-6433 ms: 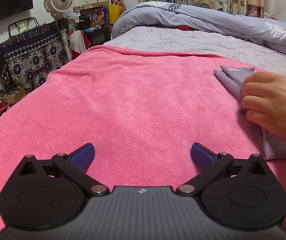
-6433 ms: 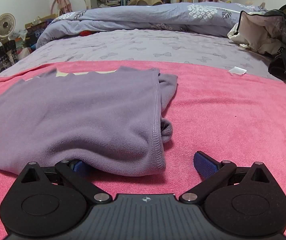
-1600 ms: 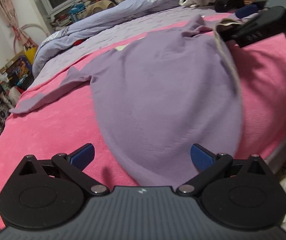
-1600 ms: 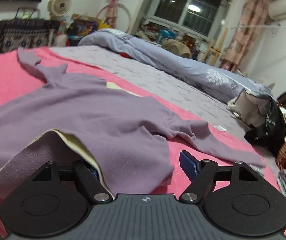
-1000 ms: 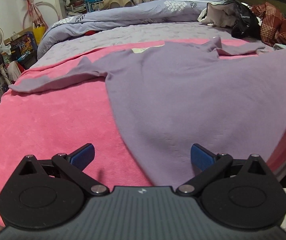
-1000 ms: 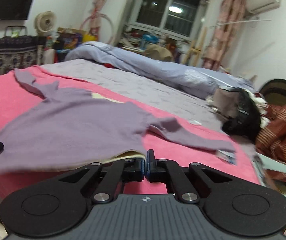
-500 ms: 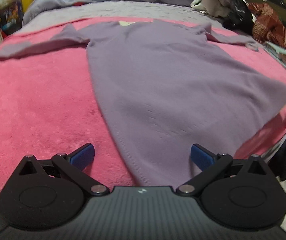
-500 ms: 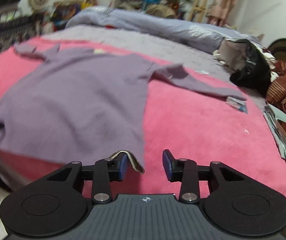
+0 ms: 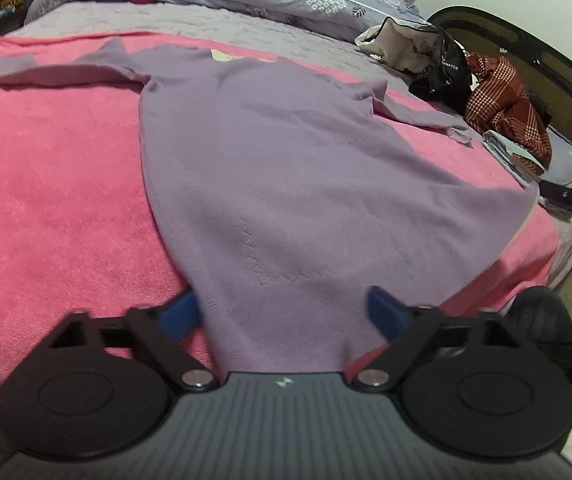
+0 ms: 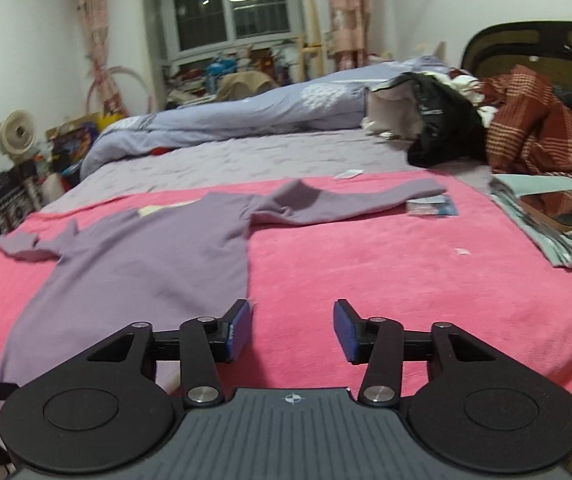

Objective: Fold clothes

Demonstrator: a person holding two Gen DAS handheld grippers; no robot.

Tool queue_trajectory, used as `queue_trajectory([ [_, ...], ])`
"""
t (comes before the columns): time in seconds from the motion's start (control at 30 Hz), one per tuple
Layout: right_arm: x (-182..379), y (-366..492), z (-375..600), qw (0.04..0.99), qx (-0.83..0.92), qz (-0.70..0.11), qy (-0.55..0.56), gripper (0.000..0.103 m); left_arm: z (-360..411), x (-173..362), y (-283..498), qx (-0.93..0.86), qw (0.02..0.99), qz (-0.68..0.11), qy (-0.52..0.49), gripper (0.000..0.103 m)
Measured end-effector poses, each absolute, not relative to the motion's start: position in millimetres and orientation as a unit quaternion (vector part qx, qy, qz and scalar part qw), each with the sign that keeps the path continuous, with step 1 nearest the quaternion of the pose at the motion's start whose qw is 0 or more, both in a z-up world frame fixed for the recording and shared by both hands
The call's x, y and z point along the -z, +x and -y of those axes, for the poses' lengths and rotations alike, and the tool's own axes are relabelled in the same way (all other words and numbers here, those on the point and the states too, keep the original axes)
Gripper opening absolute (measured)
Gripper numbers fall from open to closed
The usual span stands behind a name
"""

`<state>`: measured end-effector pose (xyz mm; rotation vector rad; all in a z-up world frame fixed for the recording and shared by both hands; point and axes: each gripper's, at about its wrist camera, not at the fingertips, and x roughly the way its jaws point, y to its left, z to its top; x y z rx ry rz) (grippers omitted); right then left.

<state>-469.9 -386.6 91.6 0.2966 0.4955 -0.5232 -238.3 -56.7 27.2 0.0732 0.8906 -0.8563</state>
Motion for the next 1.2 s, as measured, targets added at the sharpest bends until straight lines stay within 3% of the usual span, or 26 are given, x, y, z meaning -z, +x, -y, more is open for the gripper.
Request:
queue_trajectory([
  [0.03,-92.0,-471.2,389.8,0.924,0.258,-0.238,0.148,0.051,56.5,-27.6,-237.7,0.398,0.817,-0.417,0.035,0.059],
  [0.1,-93.3,-472.3,395.6,0.923,0.263,-0.233,0.156,0.053,53.5,-28.1,-235.6,0.393,0.816,-0.422,0.030,0.051],
  [0.3,-98.7,-460.3,404.8,0.927,0.262,-0.224,0.145,0.063,41.4,-24.0,-245.9,0.406,0.791,-0.443,0.117,0.049],
  [0.37,-96.8,-449.5,406.8,0.928,0.259,-0.227,0.142,0.064,35.0,-30.4,-245.2,0.394,0.799,-0.430,0.142,0.053],
  [0.4,-95.1,-442.7,407.5,0.928,0.256,-0.229,0.142,0.064,32.1,-39.1,-237.0,0.390,0.810,-0.416,0.136,0.060],
  [0.43,-93.1,-435.6,407.8,0.929,0.252,-0.231,0.144,0.064,31.5,-49.0,-224.5,0.381,0.825,-0.398,0.127,0.077],
  [0.5,-89.0,-420.9,405.7,0.930,0.243,-0.234,0.146,0.065,31.7,-67.8,-197.7,0.365,0.851,-0.363,0.105,0.102],
  [0.63,-78.1,-390.2,398.9,0.932,0.226,-0.239,0.154,0.066,53.7,-76.6,-112.8,0.346,0.875,-0.339,0.014,0.102],
  [0.83,-64.0,-358.6,388.3,0.932,0.203,-0.255,0.159,0.069,78.1,-17.9,22.2,0.218,0.861,-0.434,-0.150,0.098],
  [1.03,-53.4,-336.8,385.0,0.928,0.204,-0.283,0.127,0.072,68.3,4.5,58.3,0.149,0.880,-0.365,-0.264,0.098],
  [1.07,-52.1,-333.1,385.1,0.928,0.204,-0.286,0.125,0.072,68.3,6.3,63.0,0.142,0.884,-0.357,-0.267,0.096],
  [1.1,-51.3,-329.8,385.1,0.928,0.204,-0.286,0.124,0.072,68.7,7.7,67.6,0.134,0.887,-0.353,-0.265,0.077],
  [1.13,-50.5,-326.5,385.1,0.928,0.204,-0.287,0.123,0.072,70.0,7.8,72.1,0.122,0.890,-0.358,-0.253,0.046],
  [1.2,-50.4,-320.0,385.7,0.928,0.205,-0.286,0.121,0.072,64.6,6.4,80.6,0.098,0.890,-0.373,-0.242,0.011],
])
